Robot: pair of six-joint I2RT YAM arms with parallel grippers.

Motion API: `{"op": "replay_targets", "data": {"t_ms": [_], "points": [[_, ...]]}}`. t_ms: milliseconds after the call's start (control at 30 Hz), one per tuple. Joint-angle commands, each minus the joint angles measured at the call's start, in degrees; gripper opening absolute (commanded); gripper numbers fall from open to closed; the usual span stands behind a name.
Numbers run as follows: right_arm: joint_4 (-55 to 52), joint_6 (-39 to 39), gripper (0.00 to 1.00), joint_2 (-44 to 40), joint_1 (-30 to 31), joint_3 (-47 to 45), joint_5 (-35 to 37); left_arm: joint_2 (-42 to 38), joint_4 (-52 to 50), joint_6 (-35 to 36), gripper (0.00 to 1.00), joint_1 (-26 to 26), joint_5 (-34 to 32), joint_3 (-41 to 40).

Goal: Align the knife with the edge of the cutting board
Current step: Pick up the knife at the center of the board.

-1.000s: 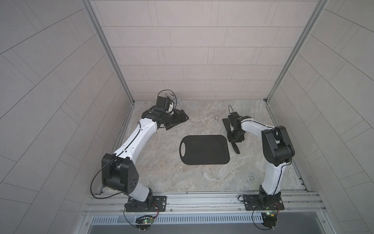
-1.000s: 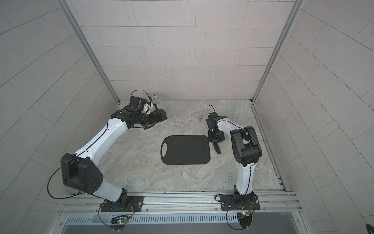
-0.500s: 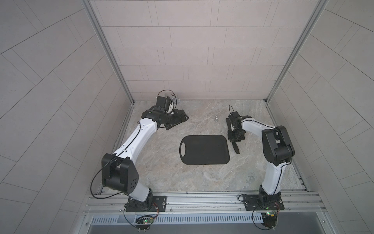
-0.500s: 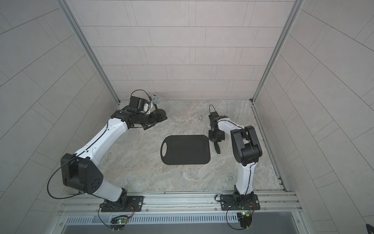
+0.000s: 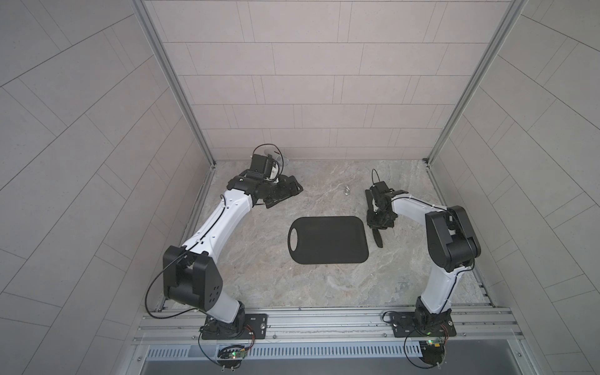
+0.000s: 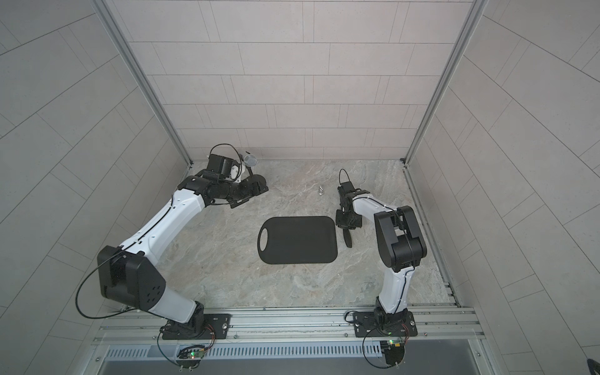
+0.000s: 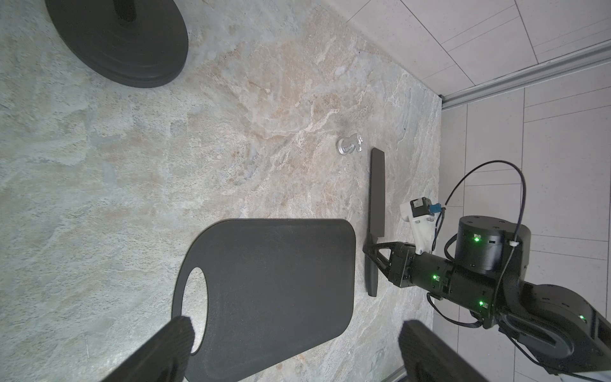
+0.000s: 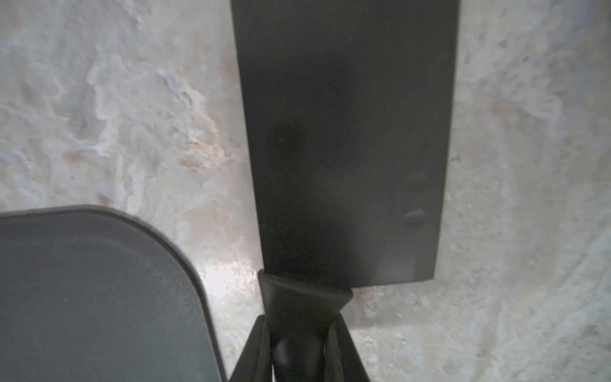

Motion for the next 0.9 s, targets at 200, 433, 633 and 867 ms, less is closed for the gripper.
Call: {"op": "replay_targets", "data": {"t_ms": [200,433,633,867], "points": [[0.2,4.0,0.0,-5.5,0.1,-5.6,-3.8,-1.0,0.0,0.9,1.0,0.0,0.6,-0.5],[0.7,4.7,0.0,-7.1,0.5,-9.0,-3.9,-1.0,0.1,0.8,1.0,0.0,1.0,-0.6],[0.9,5.0,0.18,-7.0,0.9,-10.1,-3.0,-0.9,0.1,1.0,1.0,-0.5,1.1,-0.7],[0.0,5.4,0.28,-7.1,1.6,-10.8,-1.1,-1.0,0.1,1.1,1.0,-0.6,1.0,-0.7]]}}
